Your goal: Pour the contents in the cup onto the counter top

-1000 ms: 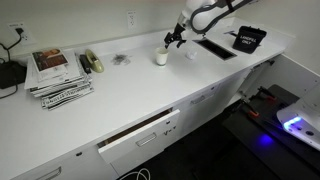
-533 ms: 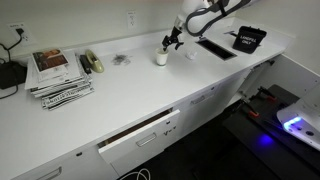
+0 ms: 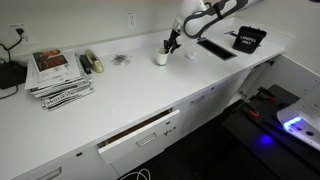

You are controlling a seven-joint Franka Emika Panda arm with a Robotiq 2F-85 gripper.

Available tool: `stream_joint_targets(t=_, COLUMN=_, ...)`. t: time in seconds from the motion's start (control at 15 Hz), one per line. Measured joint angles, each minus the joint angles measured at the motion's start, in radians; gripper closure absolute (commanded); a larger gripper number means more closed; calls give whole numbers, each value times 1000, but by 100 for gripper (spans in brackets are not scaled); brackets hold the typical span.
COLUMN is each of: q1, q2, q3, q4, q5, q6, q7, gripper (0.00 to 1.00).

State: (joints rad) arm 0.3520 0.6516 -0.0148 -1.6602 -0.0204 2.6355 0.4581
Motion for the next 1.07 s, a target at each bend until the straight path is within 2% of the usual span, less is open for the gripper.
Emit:
stream_joint_targets(t=0.13, q1=1, q2=3, q3=0, q4=4, q5=0, q6=-3, q7=0, gripper=99)
stream_joint_targets(t=0.2, q1=2, q2=3, q3=0, q4=5, q5=0, q6=-5, q7=0, gripper=100)
stream_joint_targets(t=0.67, q1=23, q2=3, q3=-13, q4=16, q5=-20, q6=-7, q7=0, gripper=99)
stream_joint_targets(t=1.07, q1=121, q2=-46, q3=-112, q4=-17, q5=-193, q6=-7, q7=79, gripper=99)
